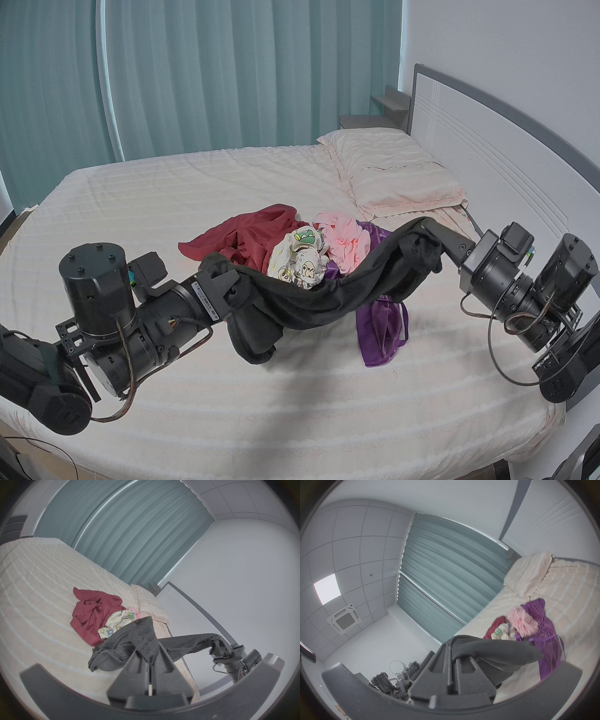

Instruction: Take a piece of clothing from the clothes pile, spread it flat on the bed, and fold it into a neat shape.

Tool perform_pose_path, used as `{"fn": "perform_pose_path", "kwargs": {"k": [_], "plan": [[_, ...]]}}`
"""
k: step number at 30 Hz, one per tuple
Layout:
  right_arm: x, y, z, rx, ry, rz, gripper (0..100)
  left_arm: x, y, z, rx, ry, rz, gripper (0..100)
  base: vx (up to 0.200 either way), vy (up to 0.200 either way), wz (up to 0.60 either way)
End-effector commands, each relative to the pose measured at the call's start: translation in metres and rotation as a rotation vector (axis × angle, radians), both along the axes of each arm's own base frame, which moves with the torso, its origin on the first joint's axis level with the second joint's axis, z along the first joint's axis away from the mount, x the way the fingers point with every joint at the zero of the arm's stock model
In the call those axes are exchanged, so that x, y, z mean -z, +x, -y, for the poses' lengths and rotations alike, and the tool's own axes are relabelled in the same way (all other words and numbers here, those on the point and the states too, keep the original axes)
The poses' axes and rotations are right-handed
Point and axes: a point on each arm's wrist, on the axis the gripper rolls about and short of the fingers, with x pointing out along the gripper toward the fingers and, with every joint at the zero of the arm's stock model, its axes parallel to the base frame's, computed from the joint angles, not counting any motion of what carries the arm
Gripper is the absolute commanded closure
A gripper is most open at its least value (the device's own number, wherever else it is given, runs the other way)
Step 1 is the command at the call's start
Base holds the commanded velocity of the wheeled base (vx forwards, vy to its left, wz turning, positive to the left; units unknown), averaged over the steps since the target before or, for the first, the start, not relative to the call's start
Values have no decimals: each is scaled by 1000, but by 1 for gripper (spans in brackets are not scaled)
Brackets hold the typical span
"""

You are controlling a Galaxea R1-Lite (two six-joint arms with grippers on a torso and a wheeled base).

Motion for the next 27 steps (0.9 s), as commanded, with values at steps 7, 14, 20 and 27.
{"fn": "perform_pose_path", "kwargs": {"k": [7, 14, 20, 27], "plan": [[49, -15, -36, -127, -89, -172, 100, 33, -10, -11, 45, 11, -128, 100, 0, 0, 0], [48, -15, -34, -87, -82, -172, 100, 35, -12, -10, 71, -35, -160, 100, 0, 0, 0], [38, -22, -27, -71, -65, -150, 100, 40, -18, -14, 70, -27, -181, 100, 0, 0, 0], [40, -25, -26, -71, -71, -159, 100, 41, -18, -14, 71, -25, -187, 100, -200, 0, 0]]}}
